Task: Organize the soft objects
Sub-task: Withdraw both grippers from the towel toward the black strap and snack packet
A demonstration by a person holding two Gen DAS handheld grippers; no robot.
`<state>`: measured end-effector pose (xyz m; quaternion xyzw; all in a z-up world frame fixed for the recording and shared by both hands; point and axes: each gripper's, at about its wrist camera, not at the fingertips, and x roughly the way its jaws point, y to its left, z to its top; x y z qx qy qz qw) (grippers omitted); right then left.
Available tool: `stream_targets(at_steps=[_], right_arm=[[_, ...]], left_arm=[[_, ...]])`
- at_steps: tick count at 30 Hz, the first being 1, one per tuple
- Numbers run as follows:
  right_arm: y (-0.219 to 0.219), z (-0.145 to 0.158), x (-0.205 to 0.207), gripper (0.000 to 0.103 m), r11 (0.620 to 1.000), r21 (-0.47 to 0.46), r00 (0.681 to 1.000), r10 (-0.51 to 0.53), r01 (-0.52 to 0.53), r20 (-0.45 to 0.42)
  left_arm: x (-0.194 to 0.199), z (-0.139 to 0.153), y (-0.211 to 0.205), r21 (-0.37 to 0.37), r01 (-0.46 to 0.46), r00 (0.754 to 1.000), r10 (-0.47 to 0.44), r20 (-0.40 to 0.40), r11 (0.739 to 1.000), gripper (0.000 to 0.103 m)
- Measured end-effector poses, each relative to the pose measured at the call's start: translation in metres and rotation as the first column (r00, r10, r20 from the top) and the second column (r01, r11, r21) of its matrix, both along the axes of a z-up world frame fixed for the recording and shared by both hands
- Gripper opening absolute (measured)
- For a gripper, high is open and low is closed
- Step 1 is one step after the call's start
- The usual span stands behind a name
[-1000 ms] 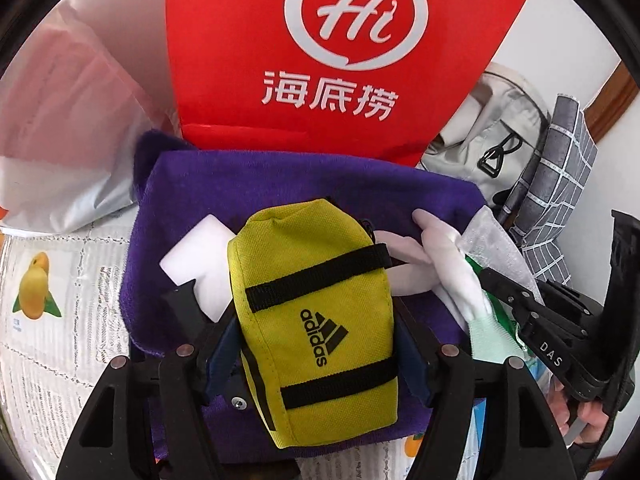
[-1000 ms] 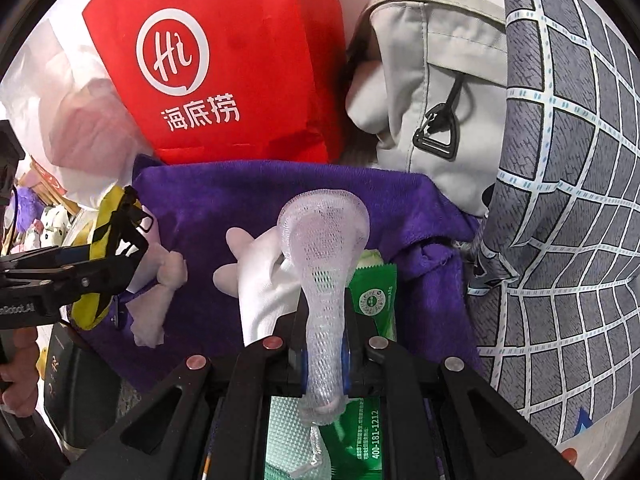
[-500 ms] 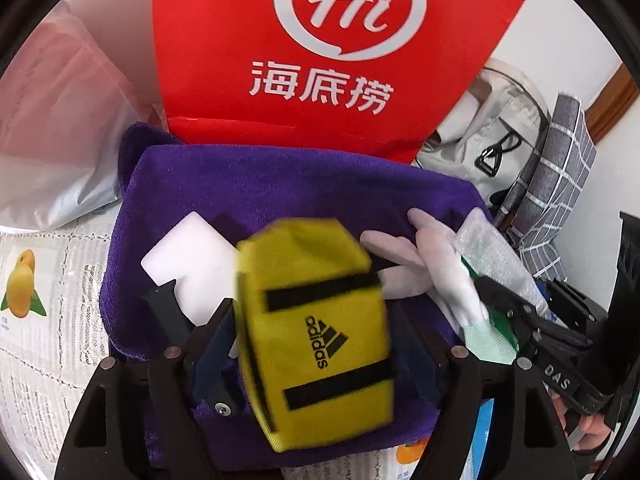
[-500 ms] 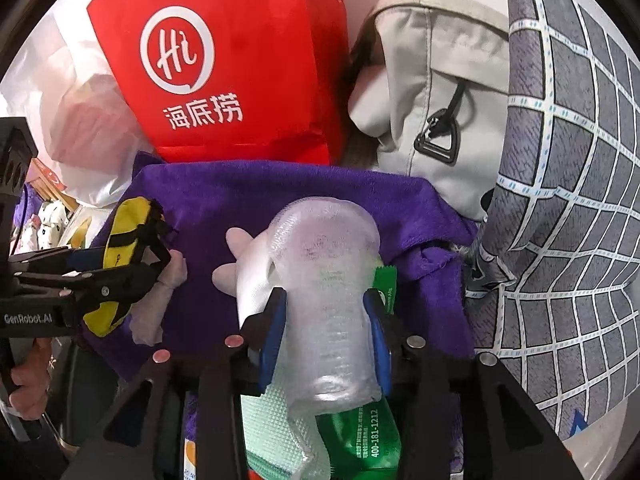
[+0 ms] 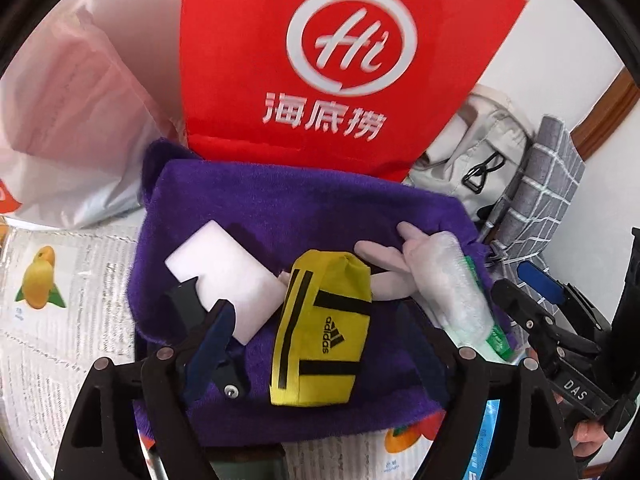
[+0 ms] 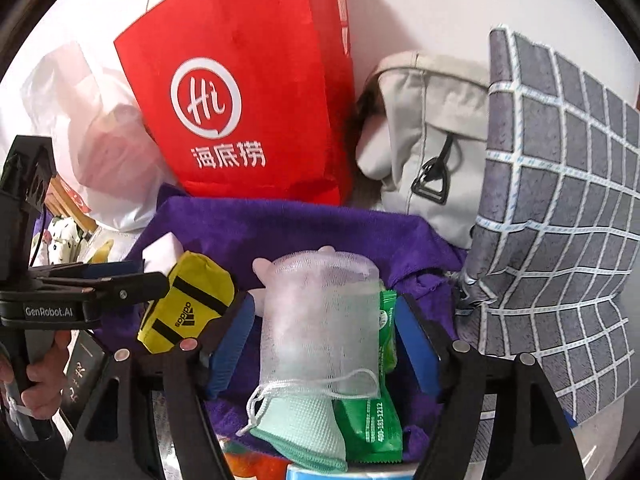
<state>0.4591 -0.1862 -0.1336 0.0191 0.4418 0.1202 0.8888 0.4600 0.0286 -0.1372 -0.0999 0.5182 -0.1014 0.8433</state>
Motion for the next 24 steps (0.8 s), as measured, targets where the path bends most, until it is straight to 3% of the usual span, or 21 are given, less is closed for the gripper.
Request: stream_targets(at_steps=[6, 10, 19, 24], right_arm=[[-0.006, 0.014, -0.027, 0.072, 0.997, 0.069, 0.999, -0.041, 0.041, -0.002], [-0.012, 0.022, -0.059, 0.072, 0.996, 0.051, 0.997, -0.079, 0.078, 0.007], [-0.011, 0.033, -0.155, 0.072, 0.998, 0.038, 0.999, -0.048, 0.048, -0.012], [-0.007, 0.018, -0.211, 0.072, 0.999, 0.028, 0.998, -0.043, 0.045, -0.056]], left_arm=[[-0.025, 0.027, 0.002, 0.009, 0.0, 0.997, 0.0, 0.078, 1.0, 0.082], [-0.047, 0.04, 0.007, 0.032, 0.007, 0.994, -0.011, 0.108, 0.999, 0.082], [-0.113, 0.051, 0.017, 0.03, 0.02, 0.994, -0.023, 0.111, 0.999, 0.082], [-0.152, 0.052, 0.022, 0.039, 0.018, 0.994, -0.022, 0.11, 0.999, 0.082]])
